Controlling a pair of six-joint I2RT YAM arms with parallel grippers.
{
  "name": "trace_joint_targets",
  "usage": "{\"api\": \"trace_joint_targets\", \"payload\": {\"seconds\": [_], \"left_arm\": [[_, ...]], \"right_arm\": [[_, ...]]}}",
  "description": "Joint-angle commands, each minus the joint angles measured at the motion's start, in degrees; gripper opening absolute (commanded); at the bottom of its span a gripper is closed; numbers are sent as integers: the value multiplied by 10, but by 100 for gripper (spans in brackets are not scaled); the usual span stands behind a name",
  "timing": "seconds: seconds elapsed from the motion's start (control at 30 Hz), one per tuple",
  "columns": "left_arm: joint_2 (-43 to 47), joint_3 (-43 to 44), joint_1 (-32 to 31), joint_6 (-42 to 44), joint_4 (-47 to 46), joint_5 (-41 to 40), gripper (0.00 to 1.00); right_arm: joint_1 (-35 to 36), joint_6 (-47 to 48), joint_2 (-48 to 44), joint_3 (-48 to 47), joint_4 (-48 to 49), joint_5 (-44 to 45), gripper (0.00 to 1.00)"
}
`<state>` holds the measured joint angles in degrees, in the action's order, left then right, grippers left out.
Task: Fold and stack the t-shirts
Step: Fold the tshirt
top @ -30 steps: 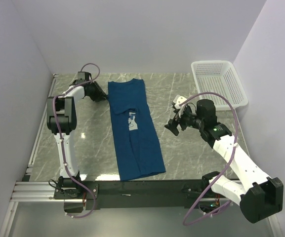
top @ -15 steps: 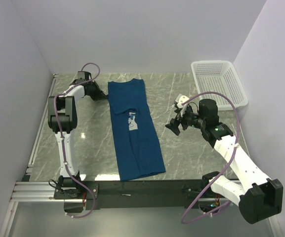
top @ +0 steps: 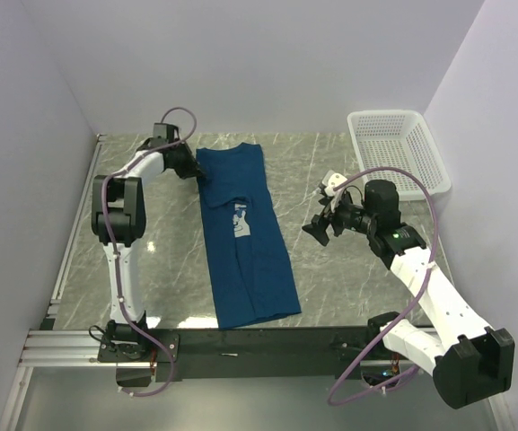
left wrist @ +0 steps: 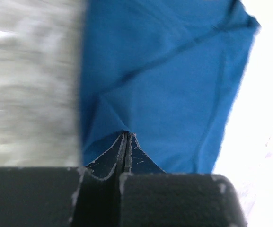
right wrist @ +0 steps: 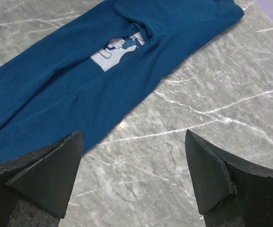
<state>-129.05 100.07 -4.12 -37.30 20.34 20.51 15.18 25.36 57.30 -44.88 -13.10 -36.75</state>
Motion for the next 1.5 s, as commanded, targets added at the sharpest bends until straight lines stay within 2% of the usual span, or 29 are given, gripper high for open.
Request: {"api": "trace_joint_targets", "payload": {"seconds": [0.0,0.2,0.23,0.3,0.4,0.43,0.5,0.67,0.73,0.77,0.8,0.83,0.87,0.9,0.93,0.97,1.0,1.03,1.07,1.13,1.17,1.23,1.33,1.37,1.47], "left_arm": [[14,48,-29,0,5,5,1],[-1,91,-64,-12,13,8,2],[-6,99,-74,-15,20,10,12],[-22,125,-84,-15,28,27,20],[-45,161,-104,-9,58,42,48],[-46,163,-110,-7,63,44,53],[-37,149,-113,-2,58,41,57],[33,102,-113,27,49,33,54],[87,38,-113,58,31,-27,53],[166,2,-113,69,16,-63,53],[215,-95,-113,93,-46,-105,54],[271,-151,-113,106,-80,-131,54],[387,-209,-113,113,-121,-153,59],[442,-317,-112,120,-155,-167,70],[494,-366,-106,116,-199,-198,99],[581,-406,-100,101,-199,-203,99],[619,-472,-90,61,-200,-186,99],[647,-497,-43,49,-199,-121,99],[684,-515,-22,33,-186,0,98],[699,-544,-8,-2,-123,39,88],[704,-554,-12,-8,-72,92,84],[723,-595,-53,-45,-26,96,82],[781,-644,-131,-109,29,59,82],[796,-667,-141,-153,54,52,81],[838,-697,-164,-204,103,30,80]], "right_arm": [[-9,-3,-20,0,12,-12,93],[-14,0,-15,1,9,-15,93],[-14,0,-13,1,9,-16,93],[-15,0,-10,-1,9,-16,93],[-16,1,-10,-1,8,-15,93],[-16,2,-10,-1,7,-15,93],[-16,2,-9,0,9,-14,93],[-17,13,1,-2,1,-18,94],[-17,54,5,-6,-26,-56,94],[-17,83,6,-6,-40,-79,94],[-15,171,6,5,-77,-136,94],[-11,214,4,18,-89,-152,94],[-9,251,1,34,-93,-166,94],[-9,288,2,64,-114,-175,94],[-2,357,6,74,-132,-184,94],[7,389,26,74,-157,-179,94],[30,426,40,56,-246,-169,91],[81,537,54,46,-294,-130,86],[118,550,59,52,-307,-106,86],[177,504,29,89,-240,-62,86],[232,504,4,115,-223,-33,87],[277,466,19,106,-224,-11,83],[350,436,15,138,-171,42,82],[371,429,25,147,-163,67,82],[389,410,47,166,-120,104,80]]}}
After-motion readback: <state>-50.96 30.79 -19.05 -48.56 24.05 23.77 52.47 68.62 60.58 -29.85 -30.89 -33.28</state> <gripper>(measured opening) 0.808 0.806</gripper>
